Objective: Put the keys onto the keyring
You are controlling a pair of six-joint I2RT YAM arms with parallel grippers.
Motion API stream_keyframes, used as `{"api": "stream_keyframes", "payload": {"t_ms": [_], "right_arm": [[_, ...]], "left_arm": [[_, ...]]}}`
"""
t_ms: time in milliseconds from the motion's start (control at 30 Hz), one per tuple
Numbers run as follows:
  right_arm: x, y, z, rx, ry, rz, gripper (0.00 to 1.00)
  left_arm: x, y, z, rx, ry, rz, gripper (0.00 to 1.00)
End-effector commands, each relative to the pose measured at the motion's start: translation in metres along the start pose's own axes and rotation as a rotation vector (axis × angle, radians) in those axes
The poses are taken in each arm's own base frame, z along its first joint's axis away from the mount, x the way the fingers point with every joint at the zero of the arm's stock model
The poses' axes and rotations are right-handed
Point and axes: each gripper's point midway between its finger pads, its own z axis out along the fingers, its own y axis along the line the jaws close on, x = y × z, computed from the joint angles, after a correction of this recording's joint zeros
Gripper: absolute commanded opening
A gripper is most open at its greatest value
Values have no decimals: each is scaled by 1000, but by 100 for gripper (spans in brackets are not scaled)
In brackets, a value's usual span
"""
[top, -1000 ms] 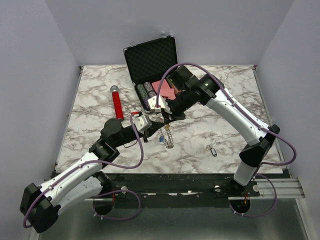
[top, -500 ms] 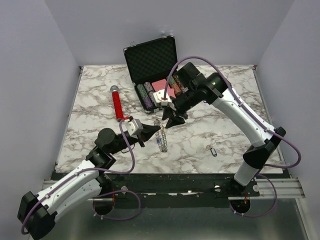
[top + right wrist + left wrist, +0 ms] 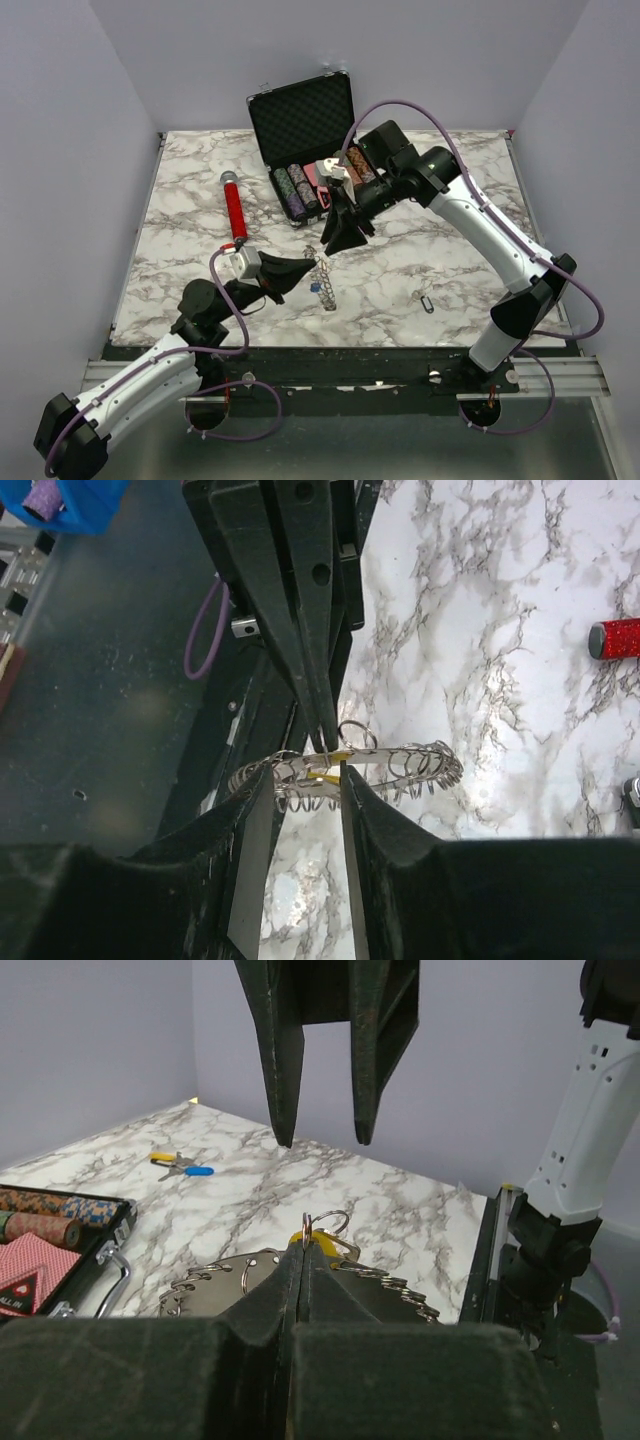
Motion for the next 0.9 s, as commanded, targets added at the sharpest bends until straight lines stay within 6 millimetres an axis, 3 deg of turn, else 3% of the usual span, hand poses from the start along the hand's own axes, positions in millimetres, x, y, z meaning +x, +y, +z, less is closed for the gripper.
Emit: {"api": "stream_keyframes", "payload": {"t_ms": [0,267,867], "right_arm": [[-17,0,5,-26,-73,40,37],[-8,-8,13,-27,-70,82,29],[-1,-2,20,-54,-63,105,25]], "left_arm": [[-31,-7,1,20,-135,-28,0],[-33,-8,0,23,-141,-28,0],[-37,-5,6,9,-142,-33,0]]}}
